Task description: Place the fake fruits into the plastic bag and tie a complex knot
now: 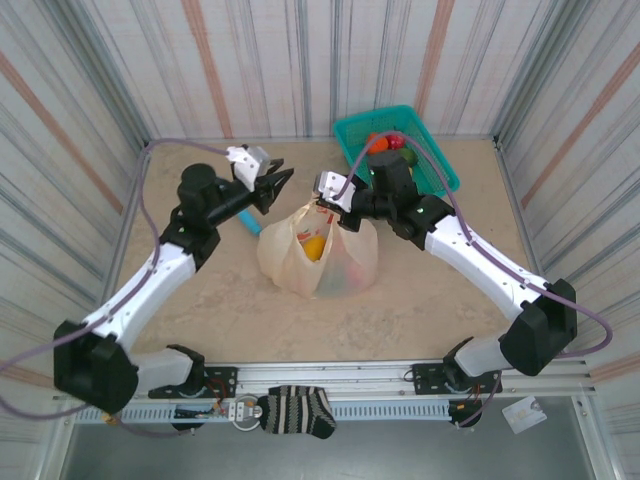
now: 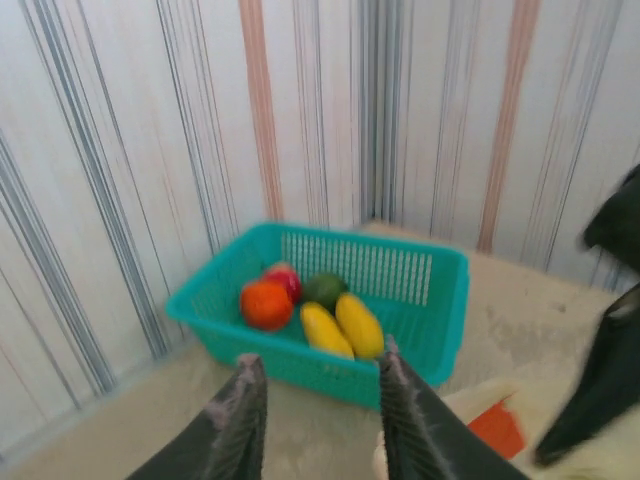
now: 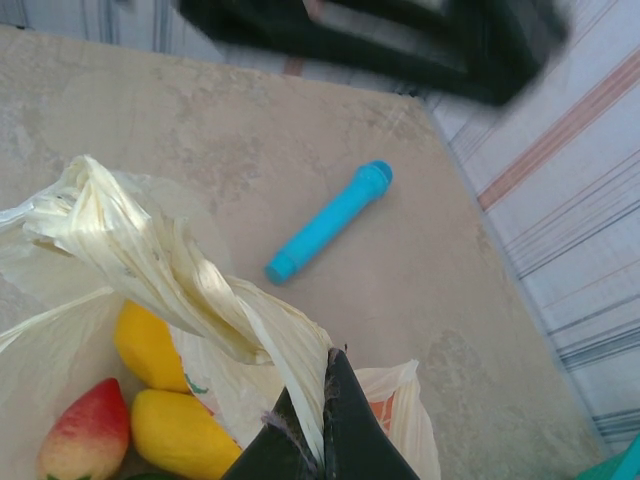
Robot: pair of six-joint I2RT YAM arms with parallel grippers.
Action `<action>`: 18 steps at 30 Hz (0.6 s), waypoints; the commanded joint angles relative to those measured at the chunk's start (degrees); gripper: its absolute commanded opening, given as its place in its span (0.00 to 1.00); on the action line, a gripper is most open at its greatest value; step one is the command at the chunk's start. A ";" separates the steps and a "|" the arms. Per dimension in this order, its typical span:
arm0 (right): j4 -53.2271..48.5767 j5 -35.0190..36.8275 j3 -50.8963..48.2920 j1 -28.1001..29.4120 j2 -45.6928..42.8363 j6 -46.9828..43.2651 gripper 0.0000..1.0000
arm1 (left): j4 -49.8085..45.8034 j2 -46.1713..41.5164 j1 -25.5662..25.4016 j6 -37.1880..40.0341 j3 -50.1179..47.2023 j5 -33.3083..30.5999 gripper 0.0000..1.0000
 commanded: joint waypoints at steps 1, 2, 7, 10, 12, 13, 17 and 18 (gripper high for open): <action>1.29 -2.01 -0.12 -0.04 -1.43 0.16 0.00 | -5.38 5.12 -0.11 2.34 3.74 6.14 0.30; 1.32 -2.40 -0.12 -0.24 -1.44 0.38 0.00 | -3.27 5.78 -0.17 2.41 2.84 8.61 0.30; 1.54 -3.59 0.11 -0.52 -1.12 1.34 0.00 | 0.74 6.37 -1.97 9.10 -1.56 13.17 0.34; 0.66 -4.18 0.70 -0.53 -0.61 1.45 0.00 | 1.86 6.61 -1.98 10.82 -2.96 16.03 0.34; 0.08 -4.21 1.03 -0.56 -0.31 1.57 0.00 | 2.54 6.64 -1.97 11.11 -3.51 17.83 0.34; 0.01 -4.21 1.17 -0.54 -0.16 1.64 0.00 | 2.37 6.72 -2.02 11.60 -3.55 18.82 0.33; -0.14 -4.43 1.47 -0.50 0.30 1.93 0.00 | 1.28 6.93 -2.06 12.85 -3.27 20.51 0.32; -0.24 -4.46 1.56 -0.53 0.49 2.14 0.00 | 1.20 6.99 -2.06 13.11 -3.21 21.29 0.32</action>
